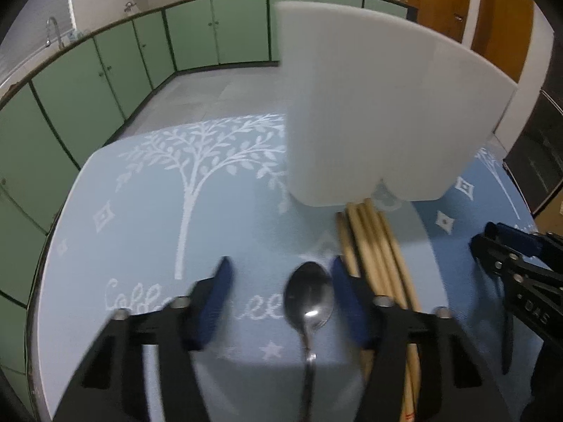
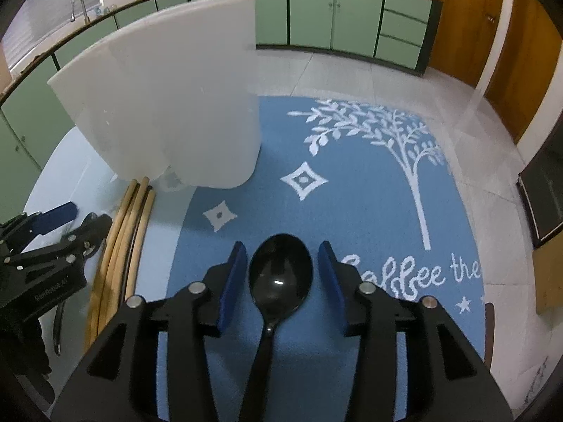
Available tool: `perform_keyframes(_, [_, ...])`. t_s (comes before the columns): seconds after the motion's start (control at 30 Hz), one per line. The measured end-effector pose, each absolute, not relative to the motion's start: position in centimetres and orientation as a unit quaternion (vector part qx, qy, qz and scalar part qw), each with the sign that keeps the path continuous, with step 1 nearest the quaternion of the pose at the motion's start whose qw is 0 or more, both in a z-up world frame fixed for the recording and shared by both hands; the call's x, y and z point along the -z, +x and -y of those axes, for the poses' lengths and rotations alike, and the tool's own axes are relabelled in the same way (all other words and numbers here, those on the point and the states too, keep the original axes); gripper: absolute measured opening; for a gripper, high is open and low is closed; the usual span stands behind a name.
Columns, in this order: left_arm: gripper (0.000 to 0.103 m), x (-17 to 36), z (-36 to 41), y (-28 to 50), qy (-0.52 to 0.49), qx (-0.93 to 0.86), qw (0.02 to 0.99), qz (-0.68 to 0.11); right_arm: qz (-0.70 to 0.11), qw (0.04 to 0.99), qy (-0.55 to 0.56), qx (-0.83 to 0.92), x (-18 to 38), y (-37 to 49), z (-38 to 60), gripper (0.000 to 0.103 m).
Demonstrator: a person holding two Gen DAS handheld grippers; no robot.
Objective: Organize utensils
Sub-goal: 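Lift the black spoon with the right tool while the left tool grasps the steel spoon, then lower both spoons into the white holder and open both tools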
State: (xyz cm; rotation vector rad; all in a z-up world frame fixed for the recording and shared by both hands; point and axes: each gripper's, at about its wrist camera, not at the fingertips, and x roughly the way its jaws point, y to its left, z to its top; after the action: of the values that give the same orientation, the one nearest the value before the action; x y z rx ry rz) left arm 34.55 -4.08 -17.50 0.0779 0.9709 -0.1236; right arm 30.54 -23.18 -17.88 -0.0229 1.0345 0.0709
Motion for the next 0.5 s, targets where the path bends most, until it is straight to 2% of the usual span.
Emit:
perform_keyframes(0.03, [0.033,17.5,4.2,34.4,0.036,0.064,0.882,-0.465,-0.496,0.868,-0.011,-0.035,17.8,30.6,23.1,0.034])
perform_keyframes(0.1, [0.027,17.3,4.2,34.2,0.031,0.072,0.883,-0.463,-0.496,0.867,-0.007,-0.039,17.6,30.5,23.1,0.034])
perform_keyframes(0.27, [0.027,16.4,3.3,33.0,0.017,0.086,0.895,-0.436,-0.446,0.893,0.002,-0.054,15.9,28.7,23.2,0.034])
perform_keyframes(0.5, [0.027,12.6,0.4,27.3,-0.031,0.116,0.946,-0.301,-0.338,0.938,0.000,-0.080,12.0,24.2,22.5,0.034])
